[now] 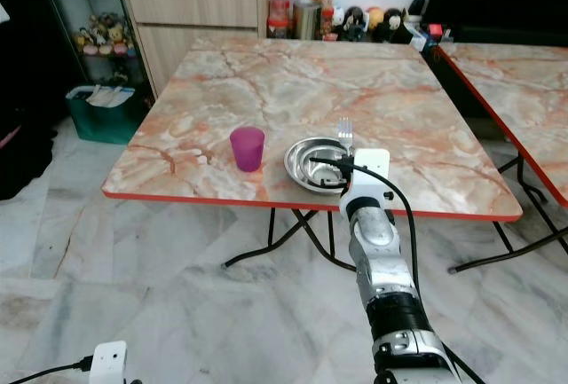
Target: Setting the table
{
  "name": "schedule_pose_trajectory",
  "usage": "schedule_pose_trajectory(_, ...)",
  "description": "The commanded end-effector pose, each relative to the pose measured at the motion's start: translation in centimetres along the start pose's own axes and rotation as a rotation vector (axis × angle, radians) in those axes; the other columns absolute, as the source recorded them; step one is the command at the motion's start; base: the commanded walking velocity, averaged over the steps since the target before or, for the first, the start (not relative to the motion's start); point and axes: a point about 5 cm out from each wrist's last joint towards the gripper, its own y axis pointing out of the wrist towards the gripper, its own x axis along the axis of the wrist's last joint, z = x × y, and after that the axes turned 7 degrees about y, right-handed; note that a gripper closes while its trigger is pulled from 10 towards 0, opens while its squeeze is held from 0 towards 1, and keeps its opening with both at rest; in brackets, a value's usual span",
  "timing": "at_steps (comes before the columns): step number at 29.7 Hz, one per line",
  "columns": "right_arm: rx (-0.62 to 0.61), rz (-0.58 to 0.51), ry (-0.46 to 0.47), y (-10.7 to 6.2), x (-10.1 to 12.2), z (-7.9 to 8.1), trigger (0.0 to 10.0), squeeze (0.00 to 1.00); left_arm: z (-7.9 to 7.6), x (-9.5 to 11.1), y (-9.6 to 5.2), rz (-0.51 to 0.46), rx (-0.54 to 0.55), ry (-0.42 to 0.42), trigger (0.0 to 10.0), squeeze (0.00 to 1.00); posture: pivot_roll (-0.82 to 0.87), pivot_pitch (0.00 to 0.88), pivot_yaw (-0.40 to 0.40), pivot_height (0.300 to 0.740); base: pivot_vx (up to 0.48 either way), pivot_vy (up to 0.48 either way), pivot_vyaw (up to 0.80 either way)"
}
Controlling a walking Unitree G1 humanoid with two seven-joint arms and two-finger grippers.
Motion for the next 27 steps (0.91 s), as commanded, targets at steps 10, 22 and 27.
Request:
schedule_pose_trajectory(10,-0.029,-0.005,-0.007,0.15,0.28,-0.68,10.0,0.0,-0.26,0.49,0.06,-0.017,-0.008,0.014,10.0,0.0,0.07,0.0,-0.019,0.728,0.28,0.0,0.0)
schedule_pose_trajectory(22,-0.037,-0.003,-0.01,0.19,0.28,-0.98,10.0,0.0,-0.42,0.51,0.06,-0.018,-0.01,0.014,10.0,0.0,0.08,0.0,-0.024,0.728,0.286,0.0,0.0)
schedule_pose_trajectory(27,-0.04,-0.007,-0.008,0.18,0.33,-1.03,10.0,0.0,-0.37,0.5,0.06,-0.018,-0.01,0.013,10.0,0.0,0.08,0.0,-0.023,0.728,0.289,0.0,0.0)
